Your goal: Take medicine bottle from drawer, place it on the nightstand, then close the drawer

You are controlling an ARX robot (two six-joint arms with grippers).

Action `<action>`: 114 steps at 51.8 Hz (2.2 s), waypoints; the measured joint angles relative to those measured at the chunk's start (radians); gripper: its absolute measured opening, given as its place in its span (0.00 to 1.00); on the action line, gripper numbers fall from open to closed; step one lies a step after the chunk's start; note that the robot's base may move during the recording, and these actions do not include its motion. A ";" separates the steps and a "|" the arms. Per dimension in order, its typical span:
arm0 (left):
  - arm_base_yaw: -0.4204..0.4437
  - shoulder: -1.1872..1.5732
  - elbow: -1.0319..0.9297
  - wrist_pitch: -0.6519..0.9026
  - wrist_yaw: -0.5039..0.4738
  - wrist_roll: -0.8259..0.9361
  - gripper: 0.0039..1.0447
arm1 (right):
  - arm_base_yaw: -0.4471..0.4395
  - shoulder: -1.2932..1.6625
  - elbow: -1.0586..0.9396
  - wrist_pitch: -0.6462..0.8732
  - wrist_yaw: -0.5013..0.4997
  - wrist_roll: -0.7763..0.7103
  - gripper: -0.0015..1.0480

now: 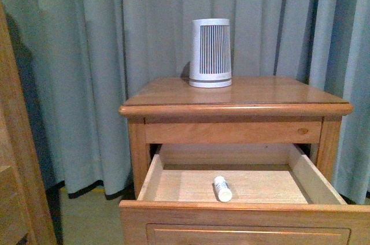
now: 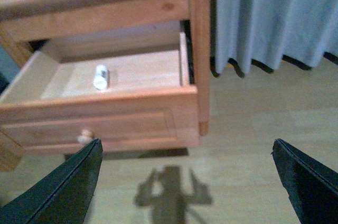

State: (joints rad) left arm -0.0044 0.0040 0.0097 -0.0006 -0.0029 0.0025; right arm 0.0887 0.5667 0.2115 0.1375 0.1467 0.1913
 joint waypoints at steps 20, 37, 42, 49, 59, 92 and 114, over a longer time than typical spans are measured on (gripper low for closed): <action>0.000 0.000 0.000 0.000 0.000 0.000 0.94 | 0.096 1.016 0.726 -0.103 -0.012 0.030 0.93; 0.000 0.000 0.000 0.000 0.000 0.000 0.94 | 0.191 1.466 1.174 -0.193 0.061 0.047 0.93; 0.000 0.000 0.000 0.000 0.000 0.000 0.94 | 0.208 1.561 1.257 -0.203 0.088 0.055 0.93; 0.000 0.000 0.000 0.000 0.000 0.000 0.94 | 0.217 1.695 1.364 -0.212 0.135 0.056 0.93; 0.000 0.000 0.000 0.000 0.000 0.000 0.94 | 0.216 1.803 1.465 -0.211 0.146 0.056 0.93; 0.000 0.000 0.000 0.000 0.000 0.000 0.94 | 0.215 1.941 1.588 -0.206 0.132 0.057 0.61; 0.000 0.000 0.000 0.000 0.000 0.000 0.94 | 0.220 1.831 1.534 -0.229 0.103 0.117 0.28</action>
State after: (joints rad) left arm -0.0044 0.0040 0.0097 -0.0006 -0.0029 0.0025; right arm 0.3088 2.3981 1.7451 -0.0914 0.2493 0.3080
